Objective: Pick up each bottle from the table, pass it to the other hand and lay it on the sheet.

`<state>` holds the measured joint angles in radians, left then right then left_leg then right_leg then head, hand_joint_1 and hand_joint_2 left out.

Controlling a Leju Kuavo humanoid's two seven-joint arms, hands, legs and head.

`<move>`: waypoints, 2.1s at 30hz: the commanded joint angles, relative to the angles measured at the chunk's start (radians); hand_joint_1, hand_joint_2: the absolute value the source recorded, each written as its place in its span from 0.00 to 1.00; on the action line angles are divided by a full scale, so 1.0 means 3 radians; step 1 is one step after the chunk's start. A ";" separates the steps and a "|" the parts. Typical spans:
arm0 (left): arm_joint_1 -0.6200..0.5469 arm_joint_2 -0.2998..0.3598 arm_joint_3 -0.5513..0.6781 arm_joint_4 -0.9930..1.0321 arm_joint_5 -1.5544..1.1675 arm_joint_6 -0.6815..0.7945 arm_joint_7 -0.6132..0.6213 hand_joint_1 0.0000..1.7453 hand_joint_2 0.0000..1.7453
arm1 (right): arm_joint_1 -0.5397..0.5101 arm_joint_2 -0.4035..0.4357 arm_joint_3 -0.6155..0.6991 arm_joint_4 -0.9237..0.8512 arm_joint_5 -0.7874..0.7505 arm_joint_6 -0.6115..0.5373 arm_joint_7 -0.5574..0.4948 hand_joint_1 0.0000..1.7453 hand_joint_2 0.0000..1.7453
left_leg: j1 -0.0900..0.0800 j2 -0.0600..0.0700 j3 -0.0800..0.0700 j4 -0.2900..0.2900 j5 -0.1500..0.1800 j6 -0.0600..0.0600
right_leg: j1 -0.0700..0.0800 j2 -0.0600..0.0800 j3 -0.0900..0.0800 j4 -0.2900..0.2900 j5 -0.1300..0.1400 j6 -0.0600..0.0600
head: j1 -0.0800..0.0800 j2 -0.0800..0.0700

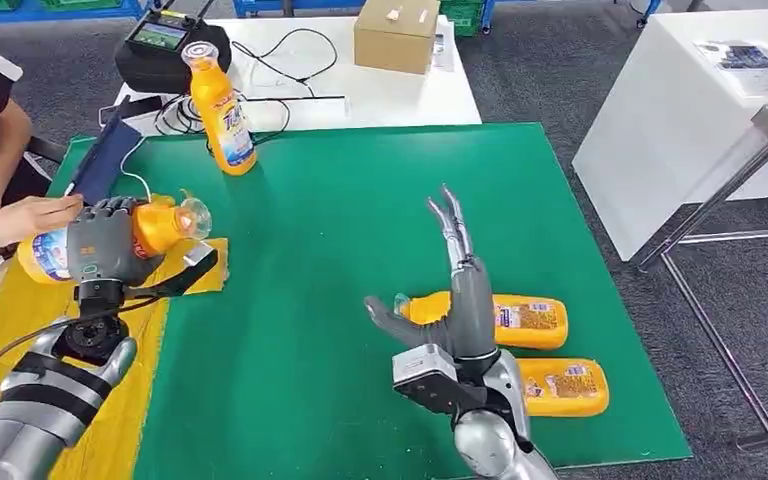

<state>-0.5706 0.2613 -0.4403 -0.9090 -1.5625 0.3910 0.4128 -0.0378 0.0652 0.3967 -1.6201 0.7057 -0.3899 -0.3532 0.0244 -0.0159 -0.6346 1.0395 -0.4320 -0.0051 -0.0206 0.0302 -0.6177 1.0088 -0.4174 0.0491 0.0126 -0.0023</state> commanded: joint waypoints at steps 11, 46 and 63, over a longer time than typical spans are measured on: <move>-0.0463 -0.0045 -0.0398 0.1344 -0.0028 -0.0264 -0.0101 1.00 1.00 | -0.0197 -0.0249 -0.0034 0.0212 0.0304 0.0129 0.0319 0.00 1.00 | -0.0001 0.0003 0.0004 -0.0002 -0.0001 0.0003 | 0.0002 -0.0003 0.0003 -0.0004 0.0000 -0.0003 | 0.0000 0.0000; 0.0279 -0.0602 0.0919 0.0605 0.0682 0.0940 -0.1428 0.00 1.00 | -0.0325 -0.0967 -0.0105 0.1005 0.0864 0.0792 0.0846 0.00 1.00 | -0.0004 -0.0010 0.0005 -0.0003 -0.0003 0.0006 | 0.0000 -0.0013 0.0012 -0.0008 -0.0003 -0.0003 | 0.0000 0.0000; 0.0894 -0.0823 0.1159 -0.1140 0.2395 0.0823 -0.2583 0.00 1.00 | -0.0219 -0.1196 -0.0449 0.1310 0.0864 0.0952 0.0840 0.00 1.00 | -0.0004 -0.0001 0.0001 -0.0003 -0.0006 0.0006 | 0.0001 -0.0007 0.0007 -0.0010 -0.0002 -0.0006 | 0.0001 0.0000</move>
<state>-0.3324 0.0553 -0.1419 -1.1118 -0.9430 0.6790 -0.3079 -0.0862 -0.2964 0.2964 -1.3321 0.9560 -0.1205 -0.1030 0.0228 -0.0180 -0.6382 1.0398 -0.4329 -0.0042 -0.0213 0.0295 -0.6195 1.0072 -0.4175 0.0494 0.0130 -0.0023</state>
